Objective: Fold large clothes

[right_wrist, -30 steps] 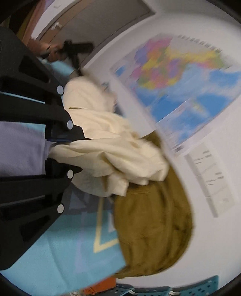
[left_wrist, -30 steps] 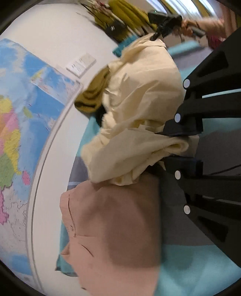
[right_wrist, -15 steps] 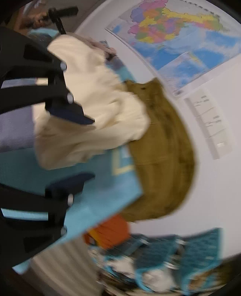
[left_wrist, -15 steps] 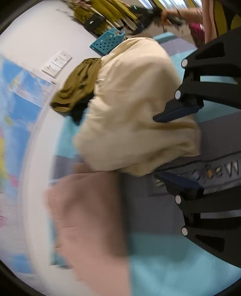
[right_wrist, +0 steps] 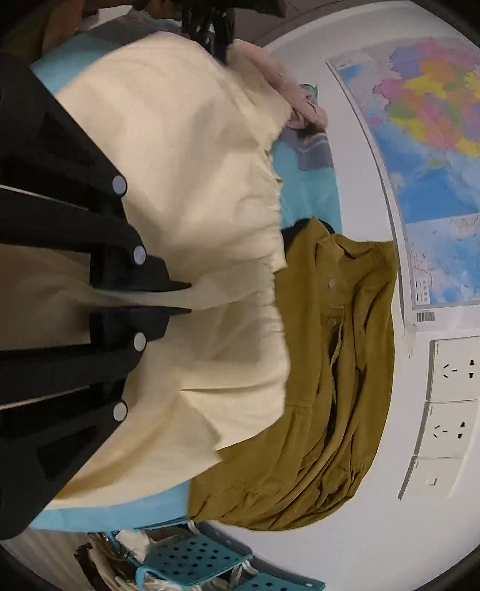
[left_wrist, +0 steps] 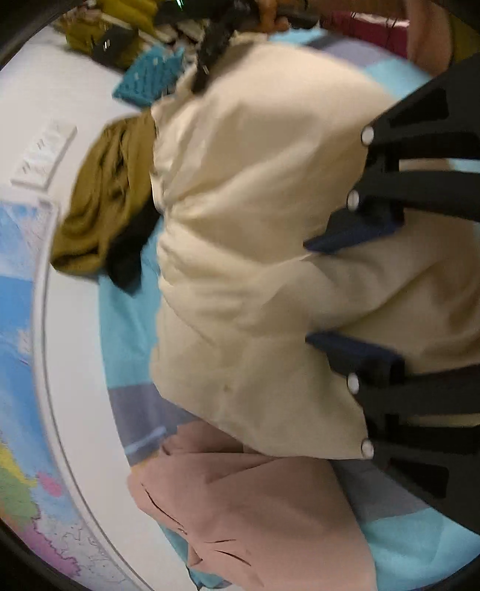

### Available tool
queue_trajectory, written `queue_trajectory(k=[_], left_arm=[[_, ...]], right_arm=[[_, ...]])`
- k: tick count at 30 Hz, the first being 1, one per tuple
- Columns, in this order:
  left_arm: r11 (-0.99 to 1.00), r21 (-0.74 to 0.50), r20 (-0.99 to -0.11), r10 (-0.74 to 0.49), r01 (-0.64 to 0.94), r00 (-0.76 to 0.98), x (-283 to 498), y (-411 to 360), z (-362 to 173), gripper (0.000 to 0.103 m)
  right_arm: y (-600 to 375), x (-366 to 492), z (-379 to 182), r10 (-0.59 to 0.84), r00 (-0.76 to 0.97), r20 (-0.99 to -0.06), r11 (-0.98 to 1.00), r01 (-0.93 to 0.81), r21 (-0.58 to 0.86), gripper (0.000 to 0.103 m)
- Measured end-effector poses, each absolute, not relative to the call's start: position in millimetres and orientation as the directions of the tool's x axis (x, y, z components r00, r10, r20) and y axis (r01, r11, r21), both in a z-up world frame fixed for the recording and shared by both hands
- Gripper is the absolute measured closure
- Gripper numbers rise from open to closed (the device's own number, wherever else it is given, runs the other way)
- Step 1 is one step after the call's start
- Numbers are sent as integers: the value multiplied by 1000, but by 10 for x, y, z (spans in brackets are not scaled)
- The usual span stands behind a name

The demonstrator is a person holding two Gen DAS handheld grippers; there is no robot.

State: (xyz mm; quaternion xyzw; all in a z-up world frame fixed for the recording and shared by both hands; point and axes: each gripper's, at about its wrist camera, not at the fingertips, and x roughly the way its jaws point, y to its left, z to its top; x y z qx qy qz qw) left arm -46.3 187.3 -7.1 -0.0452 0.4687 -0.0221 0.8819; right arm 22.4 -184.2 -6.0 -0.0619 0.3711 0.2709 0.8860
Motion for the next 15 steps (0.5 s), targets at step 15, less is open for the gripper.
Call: queue_trajectory(k=[15], left_arm=[[994, 81, -767, 109, -74, 632, -414, 1743, 52, 55]], right_arm=[[-1959, 379, -92, 431, 613, -662, 882, -442, 164, 68]])
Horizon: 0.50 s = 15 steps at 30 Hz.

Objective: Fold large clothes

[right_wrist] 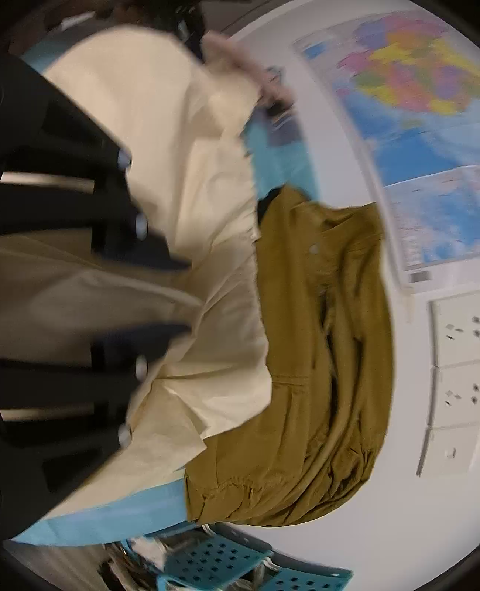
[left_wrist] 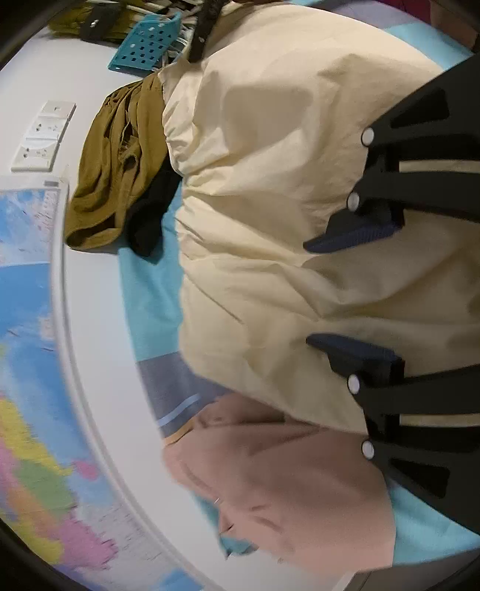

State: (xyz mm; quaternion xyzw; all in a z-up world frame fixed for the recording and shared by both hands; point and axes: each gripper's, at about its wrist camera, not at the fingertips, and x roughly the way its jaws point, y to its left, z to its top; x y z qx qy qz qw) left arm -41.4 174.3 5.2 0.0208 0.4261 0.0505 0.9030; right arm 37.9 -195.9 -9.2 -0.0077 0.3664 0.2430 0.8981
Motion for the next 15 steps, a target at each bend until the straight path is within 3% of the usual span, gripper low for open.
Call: queue_trajectory(k=[8, 15], left_arm=[[996, 55, -751, 90, -73, 654, -580, 1703, 164, 52], [995, 55, -774, 98, -88, 626, -529, 1770, -5, 52]], right_arm=[[-1997, -12, 171, 525, 605, -599, 829, -523, 198, 66], [-1786, 138, -48, 514, 553, -656, 820, -542, 186, 70]])
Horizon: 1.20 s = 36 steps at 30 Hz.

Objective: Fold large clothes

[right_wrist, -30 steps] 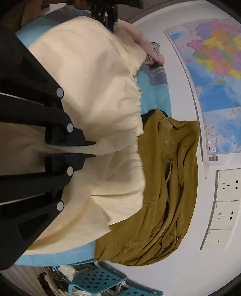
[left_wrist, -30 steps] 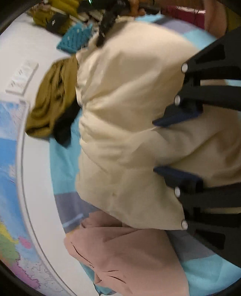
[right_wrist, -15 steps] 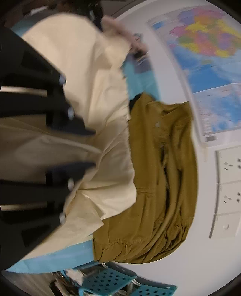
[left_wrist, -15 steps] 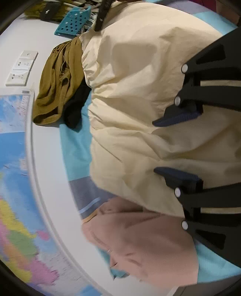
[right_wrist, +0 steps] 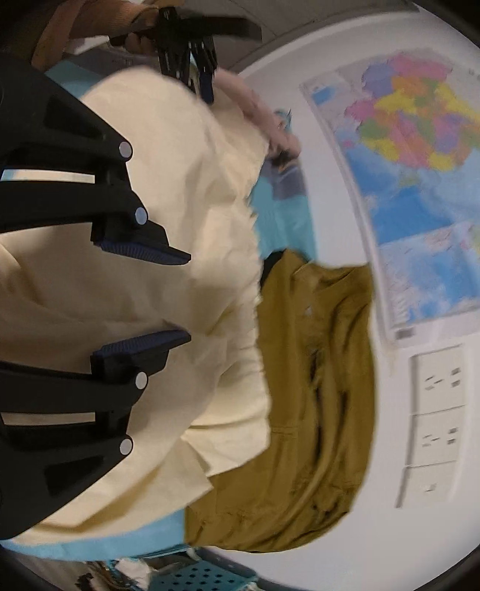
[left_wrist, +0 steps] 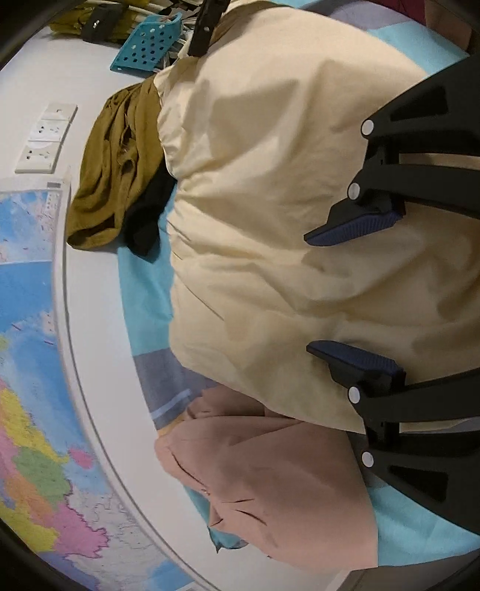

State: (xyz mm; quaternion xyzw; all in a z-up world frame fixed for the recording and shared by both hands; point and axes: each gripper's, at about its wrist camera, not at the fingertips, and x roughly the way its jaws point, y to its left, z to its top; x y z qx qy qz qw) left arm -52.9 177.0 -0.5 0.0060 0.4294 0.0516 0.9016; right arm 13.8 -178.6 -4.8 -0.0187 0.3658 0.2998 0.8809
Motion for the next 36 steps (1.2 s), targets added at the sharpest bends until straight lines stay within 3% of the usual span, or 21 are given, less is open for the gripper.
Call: queue_trajectory(k=[7, 11, 19, 21, 23, 25, 27, 30, 36], left_arm=[[995, 25, -783, 76, -92, 618, -449, 1879, -86, 52], [996, -13, -765, 47, -88, 642, -574, 1922, 12, 52], [997, -61, -730, -6, -57, 683, -1072, 2018, 81, 49], [994, -91, -738, -23, -66, 674, -1100, 2098, -14, 49], [989, -113, -740, -24, -90, 672, -1090, 2190, -73, 49], [982, -135, -755, -16, -132, 655, -1055, 2270, -117, 49], [976, -144, -761, -3, -164, 649, -1089, 2281, -86, 47], [964, -182, -749, -9, -193, 662, -1303, 2331, 16, 40], [917, -345, -742, -135, -202, 657, -1820, 2438, -1, 37]], right_arm=[[-1828, 419, -312, 483, 535, -694, 850, -476, 225, 74], [-1927, 264, -168, 516, 541, -664, 836, -487, 252, 67], [-2240, -366, 57, 613, 528, -587, 767, -577, 282, 67], [-2266, -359, -90, 572, 521, -633, 791, -554, 259, 72], [-2352, -280, -232, 563, 514, -647, 806, -516, 291, 86], [-2415, -195, -352, 555, 518, -651, 818, -480, 316, 87], [-2413, -220, -346, 557, 515, -651, 821, -460, 338, 83], [-2433, -386, -218, 585, 516, -626, 804, -471, 362, 59], [-2582, -795, 2, 672, 496, -550, 737, -516, 436, 52]])
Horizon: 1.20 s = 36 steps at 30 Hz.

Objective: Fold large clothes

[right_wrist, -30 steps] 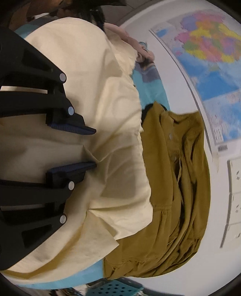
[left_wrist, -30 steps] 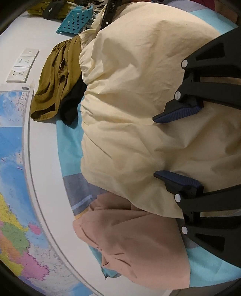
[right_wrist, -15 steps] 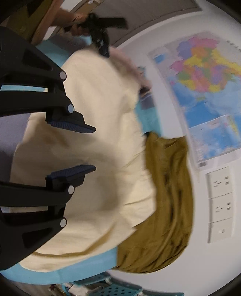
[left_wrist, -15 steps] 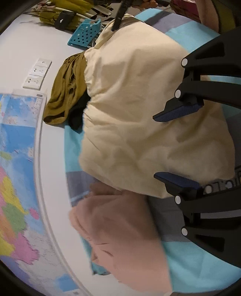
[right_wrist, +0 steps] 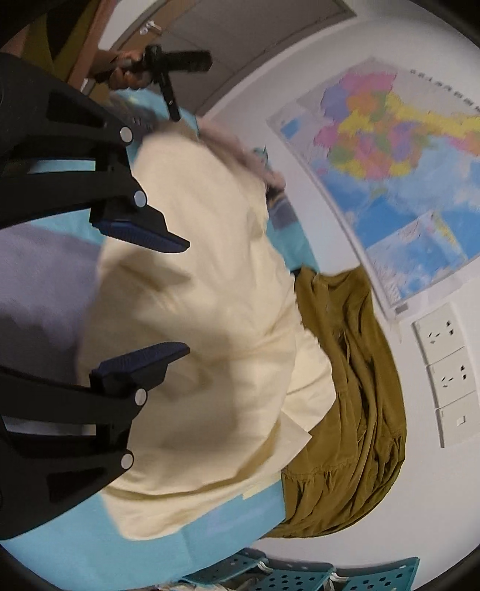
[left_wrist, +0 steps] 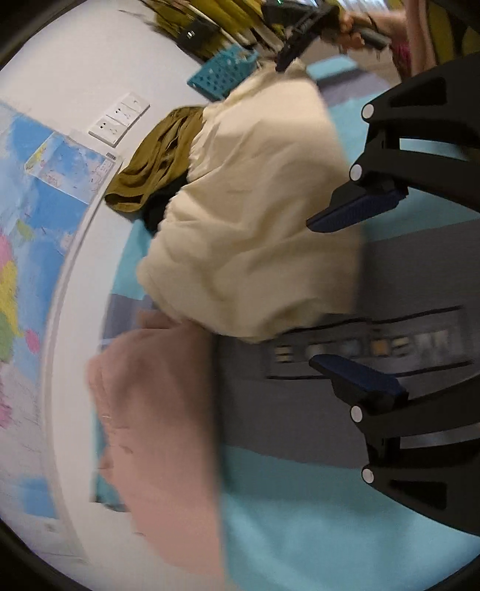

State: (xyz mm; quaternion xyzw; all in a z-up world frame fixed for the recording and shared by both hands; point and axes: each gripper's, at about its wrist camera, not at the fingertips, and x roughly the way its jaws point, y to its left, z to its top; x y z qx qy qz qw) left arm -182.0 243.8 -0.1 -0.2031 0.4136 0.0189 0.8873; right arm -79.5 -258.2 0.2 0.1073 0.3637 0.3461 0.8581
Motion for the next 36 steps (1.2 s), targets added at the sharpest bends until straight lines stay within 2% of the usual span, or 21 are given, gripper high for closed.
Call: queue_trajectory(k=[3, 5, 7, 13, 15, 19, 23, 27, 30, 36], left_arm=[[890, -421, -743, -227, -177, 630, -1941, 2333, -113, 37], [875, -460, -739, -282, -152, 612, -1943, 2226, -190, 37], [866, -482, -736, -318, -133, 597, -1877, 2108, -265, 37], [805, -584, -686, -426, -99, 590, -1571, 1910, -354, 32], [791, -603, -670, -437, -98, 600, -1487, 1905, -362, 26], [736, -667, -624, -465, -118, 628, -1315, 1935, -402, 24], [682, -720, -572, -481, -126, 665, -1240, 2011, -441, 24], [676, -724, -569, -469, -140, 676, -1193, 2015, -422, 24], [662, -736, -549, -463, -139, 696, -1190, 2048, -424, 24], [689, -705, -576, -419, -168, 702, -1056, 2018, -414, 24]], right_arm=[[-2616, -910, 18, 682, 485, -547, 728, -525, 441, 50], [-2626, -947, -70, 685, 462, -564, 725, -512, 460, 42], [-2639, -909, -204, 663, 454, -595, 746, -467, 475, 42], [-2697, -973, -318, 696, 443, -566, 718, -436, 542, 41], [-2735, -1007, -338, 703, 439, -560, 711, -426, 560, 40], [-2849, -1073, -406, 717, 438, -542, 695, -389, 605, 39], [-2989, -1105, -507, 717, 449, -533, 687, -329, 648, 31], [-3082, -1068, -590, 703, 469, -535, 690, -268, 672, 28], [-3063, -1029, -578, 702, 484, -522, 685, -258, 681, 21], [-2893, -761, -581, 623, 559, -547, 738, -189, 648, 20]])
